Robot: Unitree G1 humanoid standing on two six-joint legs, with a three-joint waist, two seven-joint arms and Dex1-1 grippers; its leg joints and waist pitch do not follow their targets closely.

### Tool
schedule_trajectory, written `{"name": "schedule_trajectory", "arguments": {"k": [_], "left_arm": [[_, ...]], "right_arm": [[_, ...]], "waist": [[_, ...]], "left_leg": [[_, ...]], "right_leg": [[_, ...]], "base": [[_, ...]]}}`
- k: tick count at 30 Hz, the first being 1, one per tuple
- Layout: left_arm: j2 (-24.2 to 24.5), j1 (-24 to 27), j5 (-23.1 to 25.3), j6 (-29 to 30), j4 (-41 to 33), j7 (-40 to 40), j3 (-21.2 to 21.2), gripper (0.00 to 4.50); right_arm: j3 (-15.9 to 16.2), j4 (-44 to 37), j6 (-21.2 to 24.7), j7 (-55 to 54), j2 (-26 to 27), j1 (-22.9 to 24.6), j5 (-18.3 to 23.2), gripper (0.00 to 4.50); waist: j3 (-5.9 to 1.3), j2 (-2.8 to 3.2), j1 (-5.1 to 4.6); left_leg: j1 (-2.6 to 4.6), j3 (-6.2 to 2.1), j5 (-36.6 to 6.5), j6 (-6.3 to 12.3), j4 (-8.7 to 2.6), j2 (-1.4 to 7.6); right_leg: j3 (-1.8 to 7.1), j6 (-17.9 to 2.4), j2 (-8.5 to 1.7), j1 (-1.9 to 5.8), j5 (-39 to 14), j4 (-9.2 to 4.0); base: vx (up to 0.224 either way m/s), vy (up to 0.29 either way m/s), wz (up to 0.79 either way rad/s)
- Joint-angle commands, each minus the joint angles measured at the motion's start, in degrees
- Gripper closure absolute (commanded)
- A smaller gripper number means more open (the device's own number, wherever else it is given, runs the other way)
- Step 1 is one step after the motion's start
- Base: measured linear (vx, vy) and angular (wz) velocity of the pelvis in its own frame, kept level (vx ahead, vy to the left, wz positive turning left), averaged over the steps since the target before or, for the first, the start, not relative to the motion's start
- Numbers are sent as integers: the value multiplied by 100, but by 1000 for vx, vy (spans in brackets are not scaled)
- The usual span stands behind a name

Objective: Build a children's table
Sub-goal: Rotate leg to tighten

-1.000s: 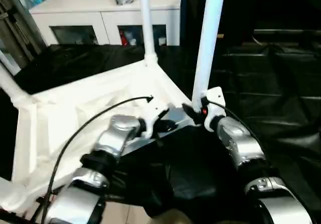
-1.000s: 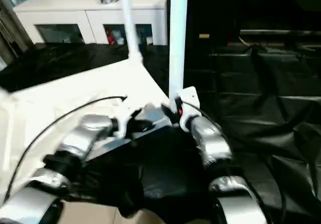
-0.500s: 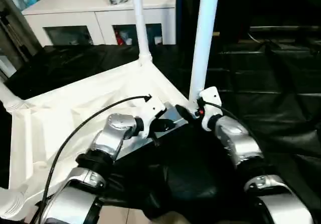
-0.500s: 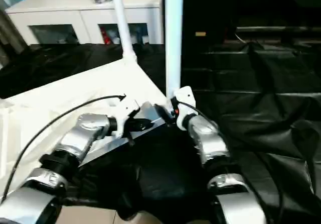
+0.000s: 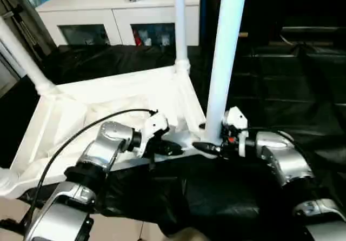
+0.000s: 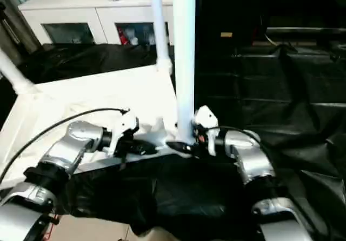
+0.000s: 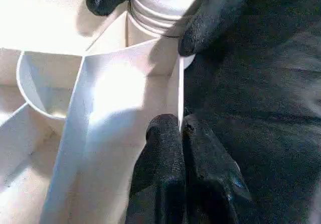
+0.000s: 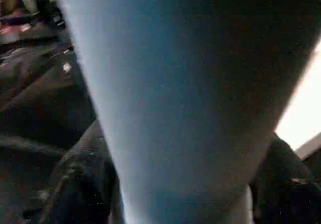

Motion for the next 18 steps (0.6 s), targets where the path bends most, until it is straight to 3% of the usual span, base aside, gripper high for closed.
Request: {"name": "schedule_trajectory", "arguments": {"k": [1,3,8,9,11,14,15,17,18], "left_arm": [[-38,-98,-243,-103,-317,-234,-62,450],[30,-79,-252,-97,-334,-327,-65,450],[20,-94,-240,-104,-312,-307,-36,450],[20,-94,-240,-104,-312,-307,-36,450],[0,-100,-236,-114,-300,-255,-10,450],[-141,-151,-210,-95,-217,144,95,450],[-141,-151,-210,-95,-217,144,95,450],[-216,-185,-199,-54,-183,354,138,450],[-304,-237,-177,-21,-131,599,189,450]], "right_arm": [[491,-185,170,541,95,184,37,143],[555,-236,171,679,24,214,3,168],[582,-278,181,700,29,240,-14,177],[582,-278,181,700,29,240,-14,177],[585,-270,196,636,74,247,-23,177],[467,-71,234,-136,421,223,-124,177],[467,-71,234,-136,421,223,-124,177],[410,30,248,-471,547,198,-174,177],[348,186,275,-912,672,141,-265,178]], "waist": [[-348,-107,4],[-349,-120,12],[-329,-124,21],[-330,-155,20],[-340,-141,30],[-332,-149,25],[-327,-211,21],[-314,-165,0],[-303,-221,-23]], "left_leg": [[5,25,-1026,737,-357,77],[-1,29,-957,787,-351,75],[10,29,-1105,659,-368,79],[9,28,-1093,656,-371,81],[8,28,-1016,657,-361,78],[-12,28,-931,675,-356,69],[-13,32,-916,654,-362,69],[8,29,-1071,536,-380,70],[-1,21,-1149,471,-400,68]], "right_leg": [[150,-1560,-220,344,-725,-354],[146,-1576,-217,338,-680,-349],[155,-1487,-226,326,-1069,-382],[155,-1477,-224,327,-1074,-381],[159,-1471,-228,328,-1032,-371],[153,-1460,-228,332,-988,-363],[159,-1428,-227,325,-1049,-381],[158,-1340,-230,304,-1412,-405],[157,-1305,-230,310,-1537,-418]], "base": [[0,0,0],[0,0,0],[0,0,0],[0,0,0],[0,0,0],[0,0,0],[0,0,0],[0,0,0],[0,0,0]]}}
